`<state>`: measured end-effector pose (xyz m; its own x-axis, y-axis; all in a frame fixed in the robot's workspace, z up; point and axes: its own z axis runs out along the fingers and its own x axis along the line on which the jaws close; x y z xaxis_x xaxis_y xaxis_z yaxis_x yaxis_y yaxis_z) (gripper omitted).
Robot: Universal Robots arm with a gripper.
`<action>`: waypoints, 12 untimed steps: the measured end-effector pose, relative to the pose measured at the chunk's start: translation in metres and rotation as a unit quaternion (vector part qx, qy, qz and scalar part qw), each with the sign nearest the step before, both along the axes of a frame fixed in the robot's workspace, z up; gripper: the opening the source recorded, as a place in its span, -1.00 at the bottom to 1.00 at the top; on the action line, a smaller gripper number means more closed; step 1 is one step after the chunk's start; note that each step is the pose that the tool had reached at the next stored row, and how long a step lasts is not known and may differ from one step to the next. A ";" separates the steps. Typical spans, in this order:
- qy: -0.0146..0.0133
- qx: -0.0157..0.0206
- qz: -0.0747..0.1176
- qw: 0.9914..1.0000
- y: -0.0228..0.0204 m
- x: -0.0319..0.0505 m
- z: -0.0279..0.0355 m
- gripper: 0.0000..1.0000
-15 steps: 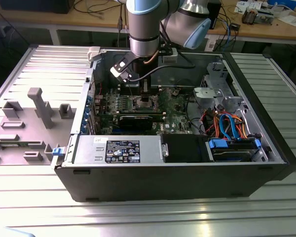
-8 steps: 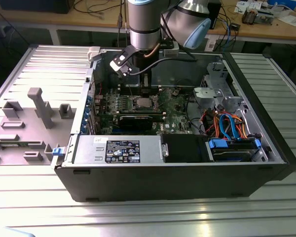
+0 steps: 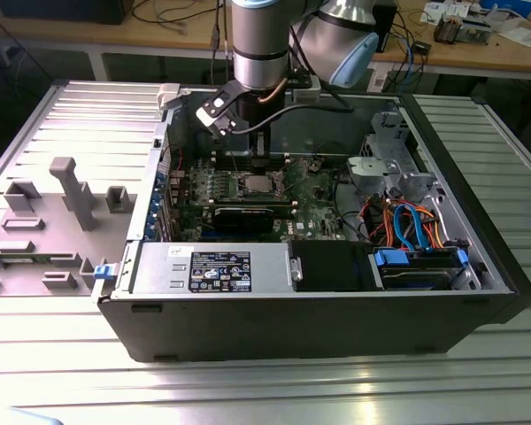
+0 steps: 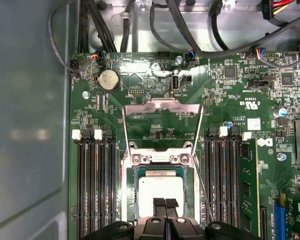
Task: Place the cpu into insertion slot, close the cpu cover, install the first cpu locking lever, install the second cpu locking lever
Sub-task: 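Close the cpu cover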
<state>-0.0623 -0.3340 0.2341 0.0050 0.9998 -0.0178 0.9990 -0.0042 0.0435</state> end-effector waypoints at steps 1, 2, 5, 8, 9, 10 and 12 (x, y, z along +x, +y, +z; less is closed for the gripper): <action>0.000 0.000 0.000 1.000 0.0000 0.0000 0.0000 -0.79; 0.000 0.000 0.000 1.000 0.0000 0.0000 -0.0001 -0.79; 0.000 0.000 0.000 1.000 0.0001 0.0001 0.0000 -0.79; 0.000 -0.001 0.000 1.000 0.0002 0.0001 0.0039 -0.79; 0.000 -0.001 0.000 1.000 0.0002 0.0001 0.0065 -0.79; 0.000 -0.002 0.000 1.000 0.0003 0.0001 0.0093 -0.79; 0.000 -0.002 0.000 1.000 0.0003 0.0001 0.0148 -0.79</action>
